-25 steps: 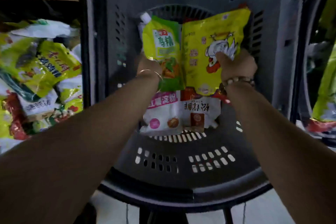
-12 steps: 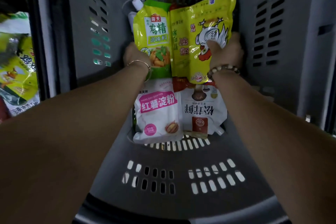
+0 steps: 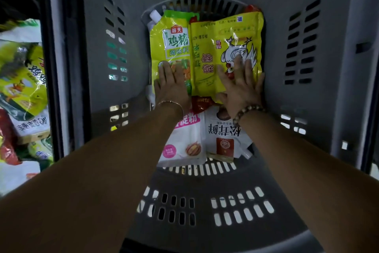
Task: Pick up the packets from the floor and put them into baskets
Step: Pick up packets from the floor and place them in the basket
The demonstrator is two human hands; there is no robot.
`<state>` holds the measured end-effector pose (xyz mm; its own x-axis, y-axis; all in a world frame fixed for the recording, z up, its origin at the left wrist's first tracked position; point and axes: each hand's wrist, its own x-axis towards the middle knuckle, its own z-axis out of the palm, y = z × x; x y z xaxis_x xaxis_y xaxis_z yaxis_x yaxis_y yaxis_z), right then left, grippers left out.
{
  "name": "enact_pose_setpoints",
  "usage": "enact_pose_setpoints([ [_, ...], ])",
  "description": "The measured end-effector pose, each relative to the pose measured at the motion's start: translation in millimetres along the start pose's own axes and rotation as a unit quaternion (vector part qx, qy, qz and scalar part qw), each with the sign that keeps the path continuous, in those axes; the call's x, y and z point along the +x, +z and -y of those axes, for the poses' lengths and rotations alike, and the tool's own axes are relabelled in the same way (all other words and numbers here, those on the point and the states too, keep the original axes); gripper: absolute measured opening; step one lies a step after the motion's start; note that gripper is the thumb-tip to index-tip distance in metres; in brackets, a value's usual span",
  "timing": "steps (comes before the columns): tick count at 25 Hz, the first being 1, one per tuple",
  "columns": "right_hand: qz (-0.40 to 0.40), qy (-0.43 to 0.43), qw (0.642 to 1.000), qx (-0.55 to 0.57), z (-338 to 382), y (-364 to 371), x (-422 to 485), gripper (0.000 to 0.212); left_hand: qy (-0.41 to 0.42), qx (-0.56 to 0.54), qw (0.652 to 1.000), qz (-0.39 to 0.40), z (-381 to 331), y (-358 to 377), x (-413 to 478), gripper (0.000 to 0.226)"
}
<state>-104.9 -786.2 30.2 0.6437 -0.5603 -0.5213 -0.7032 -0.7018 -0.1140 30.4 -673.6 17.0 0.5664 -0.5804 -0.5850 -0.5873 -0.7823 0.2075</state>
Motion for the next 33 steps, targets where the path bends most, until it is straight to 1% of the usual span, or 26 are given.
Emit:
enact_pose_setpoints([
  [2, 0.010, -0.001, 1.000, 0.024, -3, 6, 7, 0.081, 0.009, 0.011, 1.000, 0.022, 3, 3, 5, 0.077],
  [7, 0.045, 0.013, 0.999, 0.018, -1, 7, 12, 0.080, 0.000, 0.005, 0.996, 0.093, 8, -9, 13, 0.084],
  [9, 0.051, 0.023, 0.998, 0.022, 4, -2, 10, 0.079, -0.027, -0.039, 0.992, 0.114, 1, -23, 9, 0.082],
  [10, 0.045, 0.029, 0.998, 0.025, 7, -8, 8, 0.077, -0.047, -0.076, 0.990, 0.112, -5, -31, 4, 0.079],
  [12, 0.018, 0.042, 0.998, 0.035, 13, -21, -2, 0.070, -0.075, -0.151, 0.983, 0.071, -18, -46, -14, 0.066],
  [14, -0.024, 0.052, 0.997, 0.053, 20, -34, -15, 0.066, -0.073, -0.224, 0.972, 0.026, -24, -63, -35, 0.053],
  [17, -0.105, 0.075, 0.983, 0.131, 37, -52, -35, 0.058, -0.047, -0.330, 0.943, -0.002, -24, -94, -69, 0.051],
  [20, -0.182, 0.085, 0.958, 0.203, 62, -73, -60, 0.053, -0.007, -0.385, 0.922, -0.032, -10, -128, -113, 0.049],
  [21, -0.211, 0.069, 0.953, 0.208, 72, -81, -69, 0.051, 0.007, -0.413, 0.910, -0.039, -3, -138, -130, 0.048],
  [22, -0.238, 0.048, 0.946, 0.215, 85, -89, -78, 0.049, 0.016, -0.456, 0.889, -0.041, 5, -149, -148, 0.046],
  [24, -0.279, 0.013, 0.925, 0.259, 114, -108, -90, 0.046, 0.015, -0.552, 0.833, -0.043, 28, -173, -180, 0.046],
  [25, -0.284, 0.001, 0.915, 0.287, 131, -118, -96, 0.045, 0.008, -0.578, 0.815, -0.047, 41, -183, -193, 0.047],
  [26, -0.289, -0.016, 0.907, 0.306, 147, -130, -101, 0.044, 0.003, -0.587, 0.808, -0.053, 55, -192, -205, 0.046],
  [28, -0.297, -0.069, 0.901, 0.309, 182, -152, -113, 0.042, -0.014, -0.589, 0.804, -0.075, 87, -205, -222, 0.041],
  [30, -0.295, -0.132, 0.902, 0.286, 219, -167, -128, 0.038, -0.044, -0.588, 0.801, -0.101, 122, -212, -238, 0.031],
  [31, -0.292, -0.156, 0.905, 0.268, 237, -170, -135, 0.037, -0.060, -0.588, 0.799, -0.109, 139, -213, -246, 0.029],
  [33, -0.273, -0.186, 0.912, 0.241, 273, -168, -148, 0.037, -0.092, -0.575, 0.802, -0.132, 173, -211, -259, 0.034],
])
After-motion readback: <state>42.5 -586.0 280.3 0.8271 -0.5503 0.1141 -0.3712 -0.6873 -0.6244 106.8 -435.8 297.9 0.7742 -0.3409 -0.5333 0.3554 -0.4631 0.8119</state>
